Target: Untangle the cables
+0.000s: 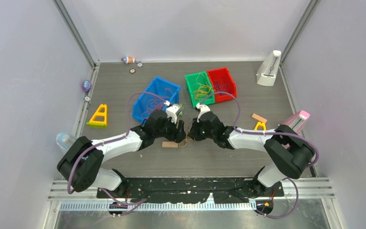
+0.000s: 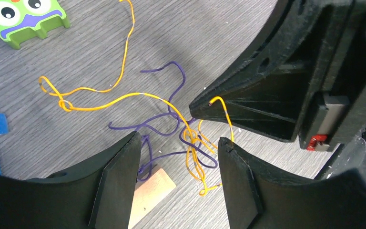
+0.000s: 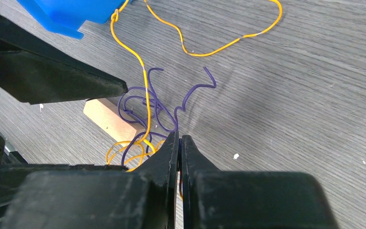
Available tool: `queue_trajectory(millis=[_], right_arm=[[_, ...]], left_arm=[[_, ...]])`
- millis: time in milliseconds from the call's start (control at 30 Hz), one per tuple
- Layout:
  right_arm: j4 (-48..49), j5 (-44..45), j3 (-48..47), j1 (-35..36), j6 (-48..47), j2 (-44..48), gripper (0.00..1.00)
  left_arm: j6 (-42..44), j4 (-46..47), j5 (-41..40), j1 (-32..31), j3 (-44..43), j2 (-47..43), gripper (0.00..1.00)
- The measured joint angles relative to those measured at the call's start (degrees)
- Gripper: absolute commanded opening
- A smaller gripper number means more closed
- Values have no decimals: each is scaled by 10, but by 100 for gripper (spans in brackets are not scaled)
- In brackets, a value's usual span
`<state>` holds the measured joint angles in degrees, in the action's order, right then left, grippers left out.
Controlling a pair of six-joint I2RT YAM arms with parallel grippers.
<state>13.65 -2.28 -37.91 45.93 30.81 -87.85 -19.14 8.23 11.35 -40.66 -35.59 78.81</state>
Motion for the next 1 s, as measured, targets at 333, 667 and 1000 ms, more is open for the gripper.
queue_trajectory(millis=[333,667,1000], right_arm=[[2,0,16,6,0,13,5],[-21,41,45,12,11,79,5],[-172,225,111,9,59,248,5]], left_arm=[[-4,-32,-4,0,-82,88,17],[-3,-52,-12,-1,-91,100,0],[-4,-33,-147,-1,13,-61,0]])
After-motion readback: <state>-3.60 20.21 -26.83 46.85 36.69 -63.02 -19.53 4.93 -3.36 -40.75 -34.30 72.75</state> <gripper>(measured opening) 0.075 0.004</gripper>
